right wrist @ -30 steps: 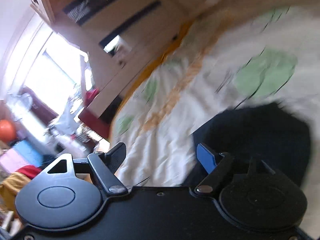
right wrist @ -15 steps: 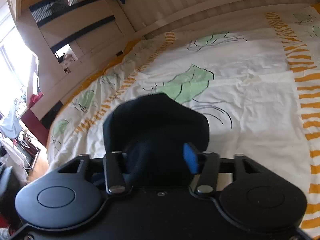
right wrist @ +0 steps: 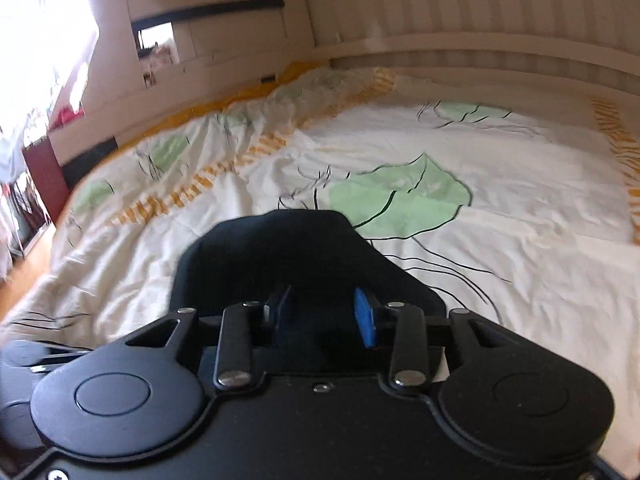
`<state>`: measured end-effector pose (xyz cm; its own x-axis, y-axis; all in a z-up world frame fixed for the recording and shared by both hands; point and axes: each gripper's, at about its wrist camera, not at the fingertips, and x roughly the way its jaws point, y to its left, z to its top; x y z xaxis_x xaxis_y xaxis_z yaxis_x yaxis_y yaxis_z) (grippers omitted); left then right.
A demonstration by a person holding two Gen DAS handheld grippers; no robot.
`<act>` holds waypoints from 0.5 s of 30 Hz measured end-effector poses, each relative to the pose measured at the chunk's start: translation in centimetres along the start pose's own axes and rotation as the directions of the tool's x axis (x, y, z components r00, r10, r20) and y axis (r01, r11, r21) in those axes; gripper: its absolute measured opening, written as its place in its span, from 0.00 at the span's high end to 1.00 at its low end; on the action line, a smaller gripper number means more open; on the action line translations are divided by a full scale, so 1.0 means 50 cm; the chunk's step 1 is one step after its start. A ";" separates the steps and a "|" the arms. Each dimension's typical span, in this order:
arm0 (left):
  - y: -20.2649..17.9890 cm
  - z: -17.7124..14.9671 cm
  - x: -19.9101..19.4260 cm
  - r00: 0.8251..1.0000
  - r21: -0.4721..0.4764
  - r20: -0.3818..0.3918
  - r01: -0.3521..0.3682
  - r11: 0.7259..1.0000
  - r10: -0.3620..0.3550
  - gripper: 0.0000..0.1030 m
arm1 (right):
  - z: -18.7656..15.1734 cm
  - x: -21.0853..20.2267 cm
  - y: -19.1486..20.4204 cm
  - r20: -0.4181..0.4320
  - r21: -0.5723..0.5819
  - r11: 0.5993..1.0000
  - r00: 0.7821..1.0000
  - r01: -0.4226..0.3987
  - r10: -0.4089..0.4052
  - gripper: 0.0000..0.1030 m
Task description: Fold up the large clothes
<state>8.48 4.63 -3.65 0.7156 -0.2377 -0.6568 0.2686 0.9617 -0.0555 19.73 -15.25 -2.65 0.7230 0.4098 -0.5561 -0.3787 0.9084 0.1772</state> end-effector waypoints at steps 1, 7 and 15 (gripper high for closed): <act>0.004 0.001 0.001 1.000 -0.010 0.002 -0.002 1.000 0.002 0.84 | 0.002 0.025 0.003 -0.023 -0.003 1.000 1.000 -0.003 0.003 0.56; 0.035 0.002 0.004 0.999 -0.091 -0.009 -0.036 0.995 0.036 0.83 | -0.003 0.137 0.024 -0.178 0.013 1.000 0.984 0.006 -0.004 0.56; 0.033 0.010 -0.004 0.999 -0.090 -0.017 -0.033 0.995 0.032 0.83 | -0.019 0.024 0.022 -0.045 0.003 1.000 0.999 -0.010 0.010 0.55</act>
<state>9.11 6.21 -3.24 0.7124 -0.2046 -0.6713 0.1856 0.9774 -0.1010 19.62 -13.82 -3.88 0.6925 0.4152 -0.5900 -0.3841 0.9044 0.1855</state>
